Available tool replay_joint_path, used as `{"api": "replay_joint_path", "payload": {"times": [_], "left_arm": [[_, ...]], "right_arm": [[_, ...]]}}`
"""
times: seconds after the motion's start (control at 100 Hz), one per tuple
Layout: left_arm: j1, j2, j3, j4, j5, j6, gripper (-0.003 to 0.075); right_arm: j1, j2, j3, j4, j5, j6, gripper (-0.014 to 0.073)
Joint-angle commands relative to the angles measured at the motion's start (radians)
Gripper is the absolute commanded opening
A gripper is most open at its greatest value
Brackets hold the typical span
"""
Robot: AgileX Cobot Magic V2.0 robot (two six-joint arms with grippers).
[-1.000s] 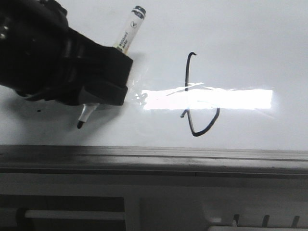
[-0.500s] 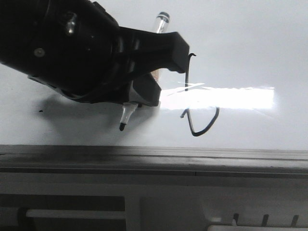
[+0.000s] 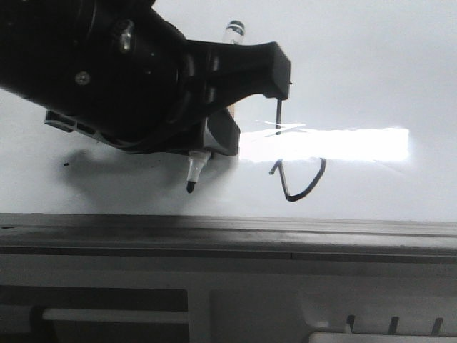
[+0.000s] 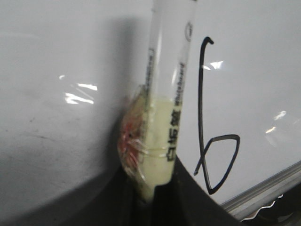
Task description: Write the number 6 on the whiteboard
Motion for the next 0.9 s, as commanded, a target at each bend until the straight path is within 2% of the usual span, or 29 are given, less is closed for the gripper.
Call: {"api": "replay_joint_path", "payload": {"times": [0.0,0.24,0.35,0.56,0.63,0.78,0.89], "left_arm": [[0.026,0.043,0.001,-0.004,-0.193,-0.028,0.0017],[0.026,0.067,-0.001,0.007,-0.198,-0.084,0.0305],[0.026,0.078,-0.001,0.007,-0.196,-0.095,0.0340],[0.026,0.079,-0.001,0.015,-0.200,-0.095,0.0349],[0.026,0.079,-0.001,0.015,-0.200,-0.098,0.0388],[0.026,0.079,-0.003,0.015,-0.202,-0.098,0.0523],[0.026,0.062,-0.003,0.015,-0.202,-0.098,0.0542]], "right_arm": [[-0.005,0.003,-0.024,0.010,-0.066,-0.007,-0.0061],[-0.005,0.003,-0.024,0.010,-0.099,-0.007,-0.0061],[-0.005,0.003,-0.024,0.010,-0.117,-0.007,-0.0061],[-0.005,0.003,-0.024,0.010,-0.136,-0.007,-0.0061],[-0.005,0.003,-0.024,0.010,-0.140,-0.007,-0.0061],[-0.005,0.003,-0.024,0.010,-0.147,-0.007,-0.0061],[-0.005,0.003,-0.024,0.010,-0.156,-0.007,-0.0061]]}}
